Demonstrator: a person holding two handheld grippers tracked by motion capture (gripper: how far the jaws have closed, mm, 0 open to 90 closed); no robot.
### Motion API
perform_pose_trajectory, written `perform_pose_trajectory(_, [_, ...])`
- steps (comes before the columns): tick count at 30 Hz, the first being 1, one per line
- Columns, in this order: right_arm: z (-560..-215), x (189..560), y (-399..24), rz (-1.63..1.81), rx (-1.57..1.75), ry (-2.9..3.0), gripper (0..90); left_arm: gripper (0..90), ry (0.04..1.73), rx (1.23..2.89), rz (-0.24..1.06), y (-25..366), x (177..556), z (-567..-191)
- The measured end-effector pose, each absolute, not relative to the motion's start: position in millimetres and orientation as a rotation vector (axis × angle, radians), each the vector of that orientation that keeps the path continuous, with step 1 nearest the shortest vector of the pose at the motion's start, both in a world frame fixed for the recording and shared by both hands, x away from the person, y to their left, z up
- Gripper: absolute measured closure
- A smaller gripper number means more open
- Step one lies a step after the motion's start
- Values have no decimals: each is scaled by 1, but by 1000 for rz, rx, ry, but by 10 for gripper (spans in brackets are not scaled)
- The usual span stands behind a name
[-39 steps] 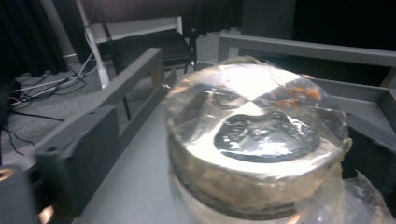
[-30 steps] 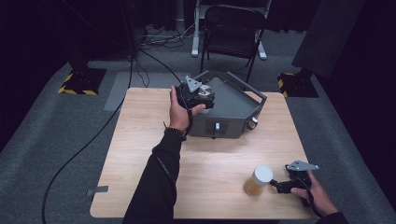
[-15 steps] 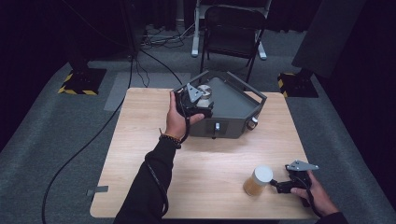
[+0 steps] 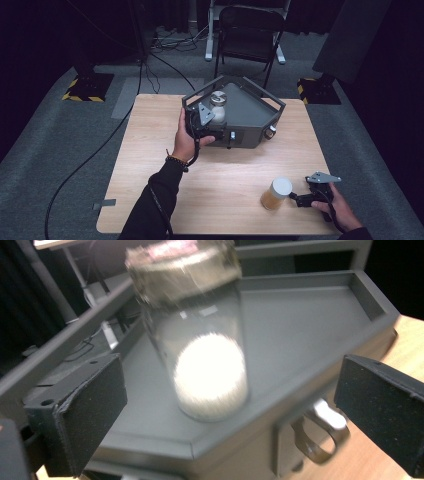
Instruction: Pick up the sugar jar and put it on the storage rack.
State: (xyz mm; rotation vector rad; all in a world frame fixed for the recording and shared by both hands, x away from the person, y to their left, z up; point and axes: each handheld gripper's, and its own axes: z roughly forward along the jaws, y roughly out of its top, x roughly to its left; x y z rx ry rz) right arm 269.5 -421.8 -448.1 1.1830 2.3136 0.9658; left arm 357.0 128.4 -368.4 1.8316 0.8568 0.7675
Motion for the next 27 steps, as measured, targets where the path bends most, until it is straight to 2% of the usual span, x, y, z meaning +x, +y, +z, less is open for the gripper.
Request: perform_pose_trajectory(27, [-448,269,-422,966,1183,2314,1,8,763,1984,665,145,320,-406])
